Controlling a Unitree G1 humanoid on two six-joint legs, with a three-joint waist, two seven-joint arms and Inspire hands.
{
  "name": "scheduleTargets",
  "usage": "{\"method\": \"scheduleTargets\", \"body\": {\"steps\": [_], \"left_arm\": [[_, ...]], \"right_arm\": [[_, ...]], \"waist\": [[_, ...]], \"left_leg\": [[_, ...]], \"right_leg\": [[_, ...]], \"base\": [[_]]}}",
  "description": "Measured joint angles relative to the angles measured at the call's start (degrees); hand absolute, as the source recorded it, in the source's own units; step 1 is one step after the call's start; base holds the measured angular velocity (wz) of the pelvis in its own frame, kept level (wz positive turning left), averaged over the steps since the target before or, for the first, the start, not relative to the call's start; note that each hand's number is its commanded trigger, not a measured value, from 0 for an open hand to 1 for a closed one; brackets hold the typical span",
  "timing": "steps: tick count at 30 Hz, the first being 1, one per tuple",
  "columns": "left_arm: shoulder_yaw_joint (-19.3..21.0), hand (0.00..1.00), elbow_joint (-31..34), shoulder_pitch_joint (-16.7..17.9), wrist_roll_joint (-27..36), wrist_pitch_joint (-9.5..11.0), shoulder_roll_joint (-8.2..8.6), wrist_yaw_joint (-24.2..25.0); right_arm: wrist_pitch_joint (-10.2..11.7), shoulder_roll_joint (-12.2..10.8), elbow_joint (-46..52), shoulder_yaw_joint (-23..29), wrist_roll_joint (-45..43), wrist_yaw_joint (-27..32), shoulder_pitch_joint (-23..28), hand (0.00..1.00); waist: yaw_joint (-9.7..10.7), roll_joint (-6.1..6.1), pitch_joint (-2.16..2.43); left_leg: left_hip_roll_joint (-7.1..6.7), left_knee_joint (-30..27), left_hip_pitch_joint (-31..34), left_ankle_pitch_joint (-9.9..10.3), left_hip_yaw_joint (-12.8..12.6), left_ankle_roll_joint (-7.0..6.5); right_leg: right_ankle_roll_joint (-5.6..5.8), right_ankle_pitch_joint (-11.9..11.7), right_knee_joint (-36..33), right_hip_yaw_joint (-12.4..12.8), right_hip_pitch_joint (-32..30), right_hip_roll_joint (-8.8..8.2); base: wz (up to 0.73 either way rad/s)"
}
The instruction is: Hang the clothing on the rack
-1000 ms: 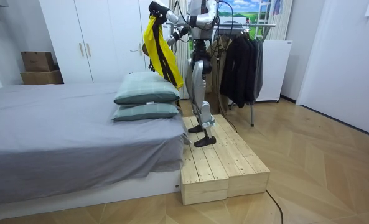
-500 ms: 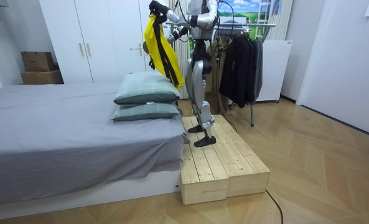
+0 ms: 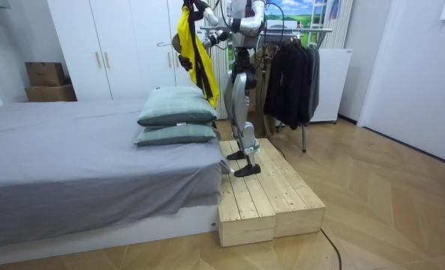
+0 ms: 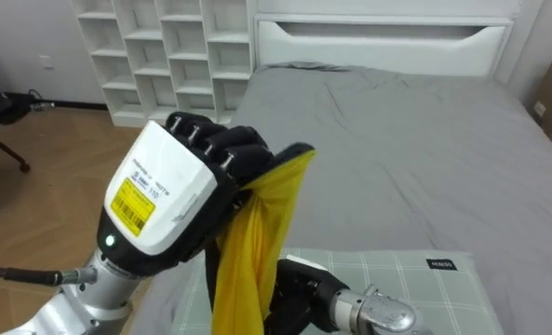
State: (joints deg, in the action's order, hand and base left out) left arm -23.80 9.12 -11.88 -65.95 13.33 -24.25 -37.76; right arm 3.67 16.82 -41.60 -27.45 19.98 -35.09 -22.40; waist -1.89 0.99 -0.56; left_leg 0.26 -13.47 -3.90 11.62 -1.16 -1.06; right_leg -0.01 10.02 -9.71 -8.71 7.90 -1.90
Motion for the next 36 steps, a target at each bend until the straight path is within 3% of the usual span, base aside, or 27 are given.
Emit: {"method": "scheduleTargets", "body": {"steps": [11,22,23,24,26,31,36], "left_arm": [[1.04,1.00,-0.08,0.00,0.70,-0.27,-0.13,0.14],[1.04,1.00,-0.18,0.42,0.74,-0.50,-0.23,0.15],[1.04,1.00,-0.18,0.47,0.71,-0.36,-0.23,0.14],[1.04,0.78,-0.23,0.49,0.71,-0.30,-0.23,0.14],[1.04,0.00,-0.57,0.49,0.71,-0.03,-0.22,0.14],[0.96,0.00,-1.38,1.06,1.19,0.36,-0.23,0.38],[1.02,0.00,-1.87,1.14,1.36,0.77,-0.95,2.64]], "right_arm": [[0.61,1.01,0.01,0.00,-0.22,2.02,0.00,1.00],[1.01,1.56,-0.80,0.44,-2.22,3.85,0.01,1.00],[1.49,1.55,-1.22,1.20,-2.97,4.13,0.02,1.00],[1.74,1.52,-1.41,2.04,-4.28,4.60,0.02,1.00],[1.83,1.50,-2.06,2.89,-5.11,5.31,0.02,1.00],[1.96,1.76,-2.45,4.72,-9.64,8.22,0.02,1.00],[2.52,2.07,-1.94,9.32,-23.45,13.90,0.01,1.00]], "waist": [[0.26,1.08,0.05],[0.92,1.10,-0.05],[1.07,1.17,-0.21],[1.34,1.26,-0.45],[1.52,1.32,-0.53],[2.47,1.33,-0.50],[2.79,1.03,-0.24]], "left_leg": [[-0.06,-0.14,0.14,0.00,0.33,0.00],[-0.11,-0.10,-0.40,-0.02,0.44,0.02],[-0.12,-0.04,-0.37,-0.02,0.43,0.02],[-0.12,-0.04,-0.22,-0.02,0.41,0.02],[-0.12,-0.07,0.15,-0.02,0.35,0.02],[-0.31,0.04,0.46,-0.02,0.35,0.02],[-0.47,0.27,0.16,-0.03,-0.18,0.01]], "right_leg": [[0.00,0.00,0.23,-0.49,0.25,-0.08],[0.00,-0.01,1.10,-0.96,1.34,-0.11],[0.00,-0.01,1.10,-0.95,1.29,-0.11],[0.00,-0.01,1.10,-0.94,1.14,-0.10],[0.00,-0.01,1.08,-0.95,0.78,-0.09],[0.00,-0.01,1.04,-0.79,0.29,-0.03],[0.01,0.00,0.98,-0.50,0.17,-0.11]], "base": [[0.00],[0.01],[0.00],[0.00],[0.00],[0.00],[-0.05]]}}
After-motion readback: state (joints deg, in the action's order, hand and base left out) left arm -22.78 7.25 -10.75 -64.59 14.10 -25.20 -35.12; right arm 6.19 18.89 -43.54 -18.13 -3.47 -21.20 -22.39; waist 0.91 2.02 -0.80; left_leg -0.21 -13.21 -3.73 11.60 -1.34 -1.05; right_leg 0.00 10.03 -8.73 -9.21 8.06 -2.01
